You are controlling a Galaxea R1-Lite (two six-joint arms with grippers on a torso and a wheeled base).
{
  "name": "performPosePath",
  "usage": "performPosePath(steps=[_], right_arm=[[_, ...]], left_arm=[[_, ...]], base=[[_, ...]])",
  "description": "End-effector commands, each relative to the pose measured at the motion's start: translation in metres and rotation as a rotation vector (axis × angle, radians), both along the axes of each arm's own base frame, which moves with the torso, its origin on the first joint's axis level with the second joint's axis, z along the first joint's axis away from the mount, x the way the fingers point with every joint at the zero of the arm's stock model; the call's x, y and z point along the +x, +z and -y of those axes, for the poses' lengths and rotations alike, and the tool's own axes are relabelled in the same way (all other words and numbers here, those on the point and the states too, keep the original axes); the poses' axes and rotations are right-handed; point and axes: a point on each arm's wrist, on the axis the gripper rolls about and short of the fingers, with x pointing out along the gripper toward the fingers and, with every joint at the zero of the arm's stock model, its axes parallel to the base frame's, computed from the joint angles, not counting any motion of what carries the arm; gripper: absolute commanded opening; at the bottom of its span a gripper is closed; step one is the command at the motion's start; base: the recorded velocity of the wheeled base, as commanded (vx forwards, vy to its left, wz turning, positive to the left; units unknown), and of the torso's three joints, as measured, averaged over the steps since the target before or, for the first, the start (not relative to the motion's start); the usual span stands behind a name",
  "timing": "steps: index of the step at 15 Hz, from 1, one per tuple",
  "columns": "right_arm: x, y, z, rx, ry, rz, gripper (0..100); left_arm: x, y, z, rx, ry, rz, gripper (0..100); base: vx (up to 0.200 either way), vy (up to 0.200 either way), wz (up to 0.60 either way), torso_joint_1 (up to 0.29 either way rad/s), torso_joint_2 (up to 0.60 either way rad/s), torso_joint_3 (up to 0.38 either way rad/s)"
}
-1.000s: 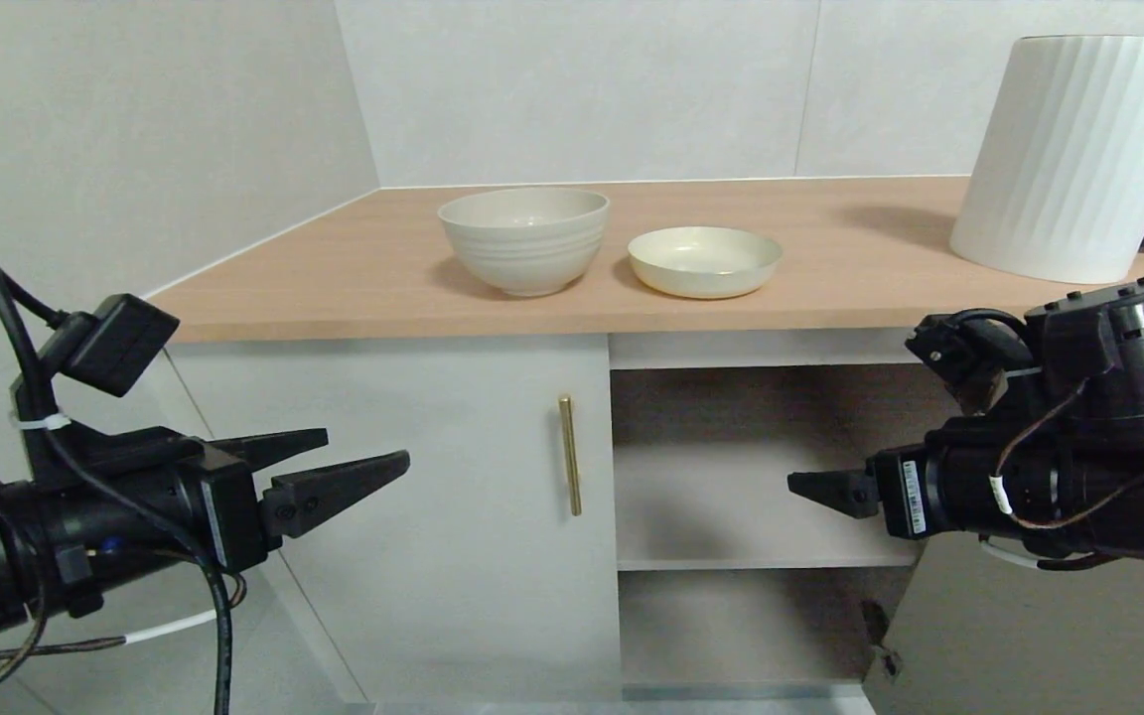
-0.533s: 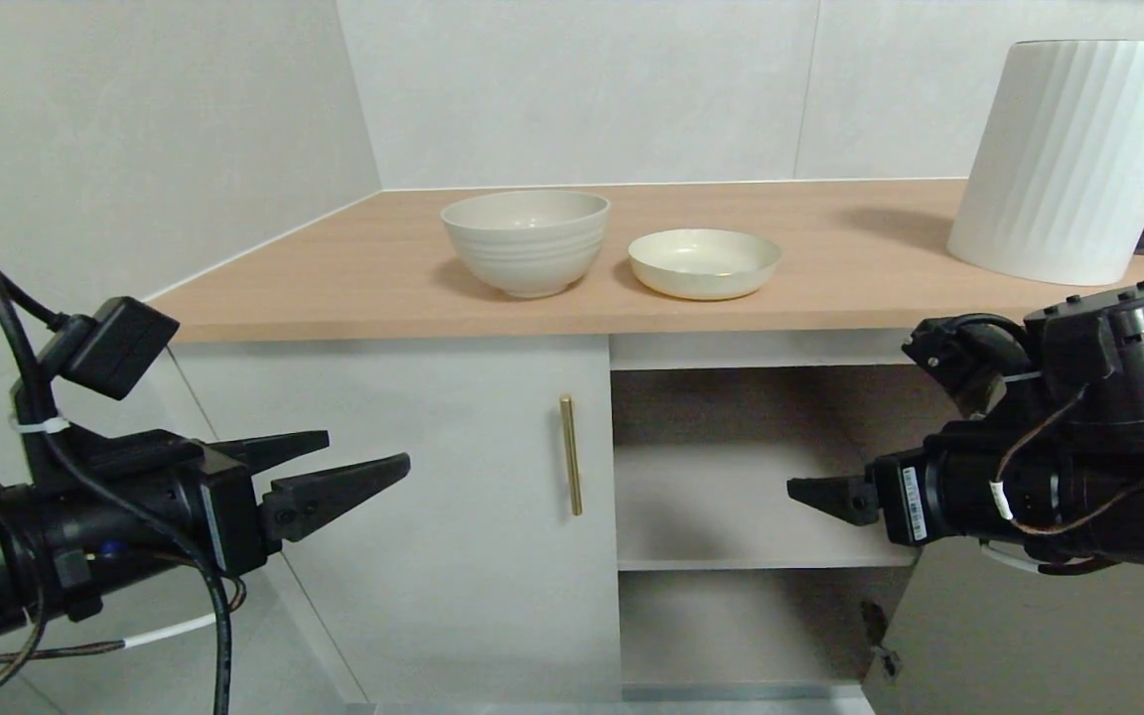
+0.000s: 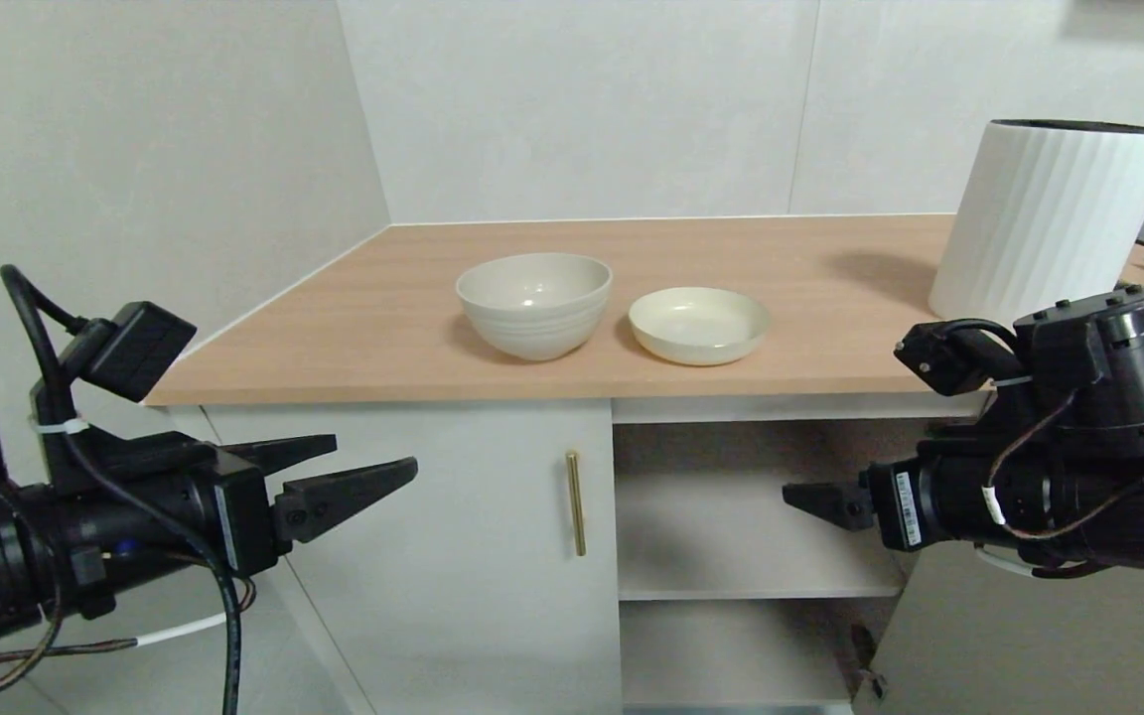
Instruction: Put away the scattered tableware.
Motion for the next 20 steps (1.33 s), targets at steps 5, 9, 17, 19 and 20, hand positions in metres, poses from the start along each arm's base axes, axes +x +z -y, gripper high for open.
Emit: performPosePath(steps=[5, 9, 17, 19, 20], right_arm=[[0.001, -0.002, -0.001, -0.003, 0.000, -0.005, 100], [0.005, -0.006, -0.003, -0.008, 0.000, -0.012, 100], [0.057, 0.023, -0.022, 0.043, -0.035, 0.034, 100], [0.075, 0.025, -0.032, 0.130, -0.110, -0.056, 100], [0.083, 0.021, -0.037, 0.143, -0.138, -0.070, 100]], left_arm=[[0.003, -0.002, 0.001, 0.002, 0.000, -0.009, 100], [0.006, -0.004, 0.001, 0.005, 0.000, -0.020, 100], [0.053, 0.019, 0.016, 0.036, -0.006, -0.108, 100], [0.057, 0.022, 0.017, 0.059, -0.004, -0.209, 100], [0.057, 0.023, 0.020, 0.061, -0.012, -0.240, 100]], base=[[0.000, 0.000, 0.00, 0.182, -0.47, -0.285], [0.000, 0.000, 0.00, 0.185, -0.45, -0.264], [0.000, 0.000, 0.00, 0.023, -0.05, -0.028], [0.000, 0.000, 0.00, 0.000, 0.00, 0.000], [0.000, 0.000, 0.00, 0.000, 0.00, 0.000]])
